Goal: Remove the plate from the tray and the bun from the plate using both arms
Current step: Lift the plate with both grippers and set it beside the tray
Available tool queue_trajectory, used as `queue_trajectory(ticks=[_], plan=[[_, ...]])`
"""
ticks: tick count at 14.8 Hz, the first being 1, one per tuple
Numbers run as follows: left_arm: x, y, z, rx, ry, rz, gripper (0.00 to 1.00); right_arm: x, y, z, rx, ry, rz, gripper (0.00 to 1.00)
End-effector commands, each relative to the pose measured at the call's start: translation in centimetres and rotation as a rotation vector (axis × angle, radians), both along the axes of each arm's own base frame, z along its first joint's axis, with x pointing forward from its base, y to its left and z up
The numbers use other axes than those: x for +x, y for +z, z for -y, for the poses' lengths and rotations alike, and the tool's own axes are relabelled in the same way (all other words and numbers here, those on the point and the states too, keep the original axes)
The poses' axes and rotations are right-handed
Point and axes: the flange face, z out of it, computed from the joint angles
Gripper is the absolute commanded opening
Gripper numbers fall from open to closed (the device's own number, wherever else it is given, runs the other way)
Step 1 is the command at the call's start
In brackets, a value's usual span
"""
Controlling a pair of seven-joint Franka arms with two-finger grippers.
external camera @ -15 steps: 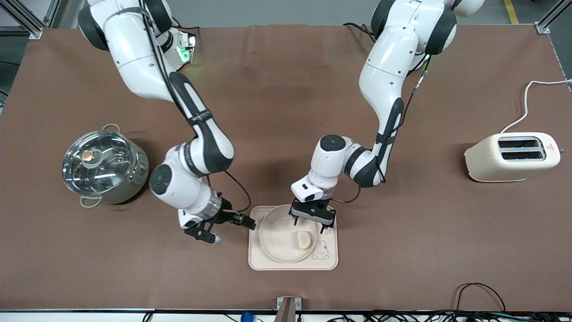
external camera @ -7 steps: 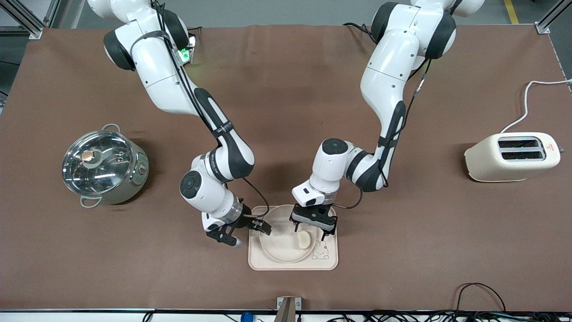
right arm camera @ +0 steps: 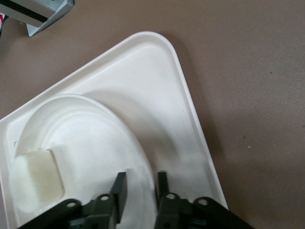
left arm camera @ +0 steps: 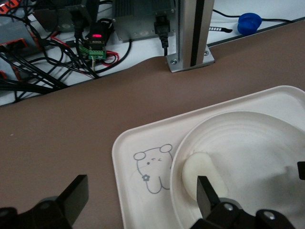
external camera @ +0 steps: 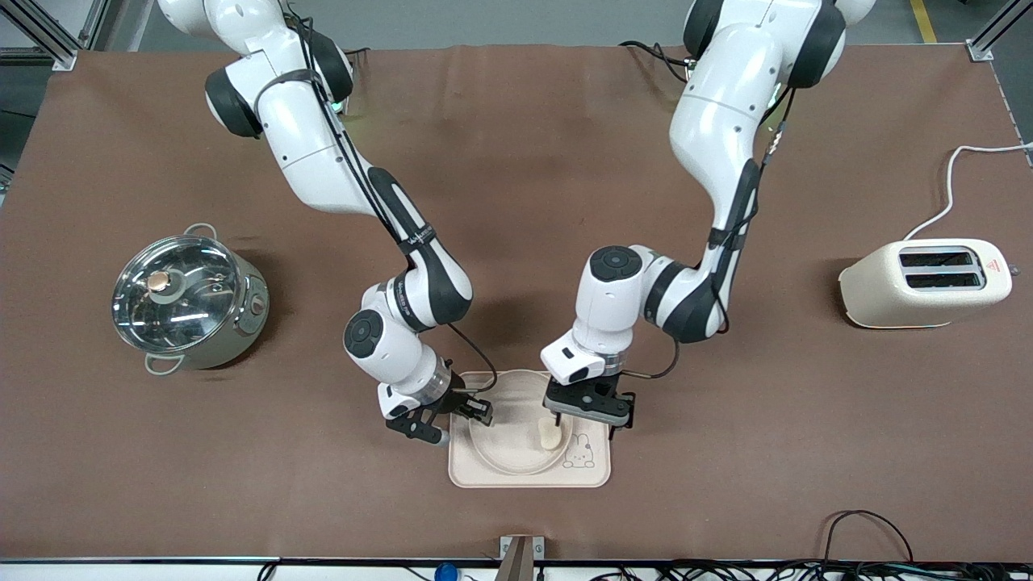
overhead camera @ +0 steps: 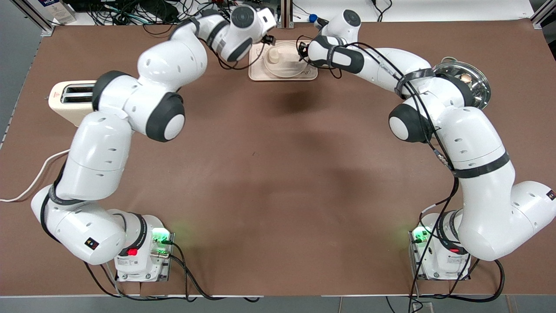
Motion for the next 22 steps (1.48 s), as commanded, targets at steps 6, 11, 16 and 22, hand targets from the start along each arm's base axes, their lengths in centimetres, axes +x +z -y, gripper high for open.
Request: queue_trajectory(ticks=[6,11,16,22], plan=[[-5.3,12.3,-4.3,0.084,0.109,-0.216,1.00,0.3,6.3,-2.1,0.046,0.042,0.079,0.01],[-7.8,17.0,-5.9,0.046,0.232,-0.375,1.00,-7.4,8.2,-3.0,-0.024,0.153,0.002,0.00],[-12.7,16.2,-4.6,-0.084,0.423,-0.488,1.00,-14.8,8.3,0.7,-0.088,0.247,0.004,0.00],[-17.9,7.1,0.9,-0.161,0.473,-0.489,1.00,-20.3,3.9,0.3,-0.122,0.320,0.029,0.00]])
